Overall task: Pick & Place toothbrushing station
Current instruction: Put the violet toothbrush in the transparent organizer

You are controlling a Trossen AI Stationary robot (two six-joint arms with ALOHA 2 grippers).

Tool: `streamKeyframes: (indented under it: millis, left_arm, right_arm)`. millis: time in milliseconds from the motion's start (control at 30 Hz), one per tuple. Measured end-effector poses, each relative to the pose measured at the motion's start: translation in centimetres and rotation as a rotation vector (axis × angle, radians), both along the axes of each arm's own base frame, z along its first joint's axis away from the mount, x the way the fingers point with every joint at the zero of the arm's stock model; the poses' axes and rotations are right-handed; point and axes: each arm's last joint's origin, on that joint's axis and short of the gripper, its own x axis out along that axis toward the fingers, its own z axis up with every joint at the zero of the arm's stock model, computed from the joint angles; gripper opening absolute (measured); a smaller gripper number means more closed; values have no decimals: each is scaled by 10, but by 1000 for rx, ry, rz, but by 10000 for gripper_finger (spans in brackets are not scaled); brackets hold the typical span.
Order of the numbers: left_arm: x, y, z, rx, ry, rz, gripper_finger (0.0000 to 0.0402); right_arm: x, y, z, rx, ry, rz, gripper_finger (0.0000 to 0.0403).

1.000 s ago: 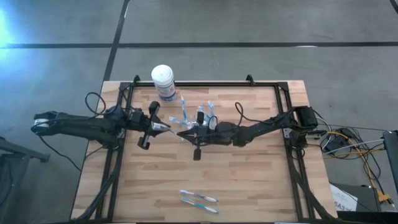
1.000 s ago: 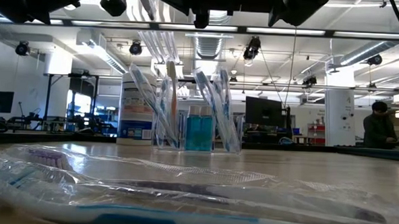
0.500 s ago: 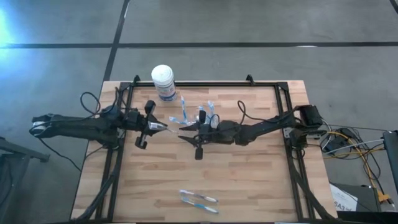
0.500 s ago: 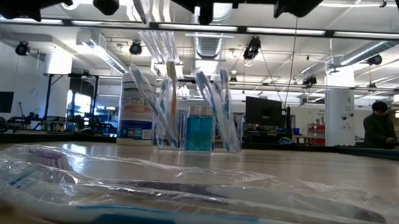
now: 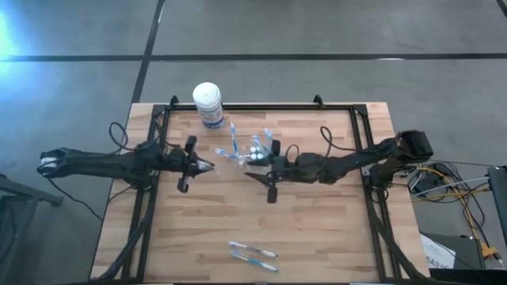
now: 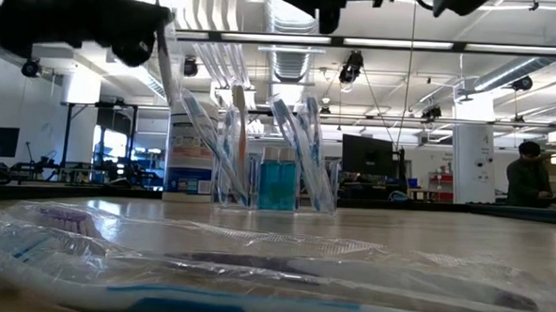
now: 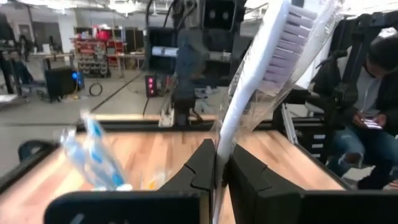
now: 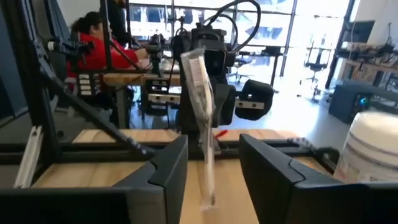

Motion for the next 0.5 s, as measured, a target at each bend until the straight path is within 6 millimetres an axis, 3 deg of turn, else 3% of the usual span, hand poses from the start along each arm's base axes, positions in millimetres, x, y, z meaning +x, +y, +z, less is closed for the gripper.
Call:
streamKeyframes:
  millis: [333, 500]
  left_arm:
    - [-5, 1, -45, -63, 15, 54, 24]
    - [-3, 3, -50, -14, -1, 118, 24]
  right_arm:
    - [-24, 0, -35, 6, 42, 10, 49]
    - [-35, -1, -52, 38, 35, 13, 11]
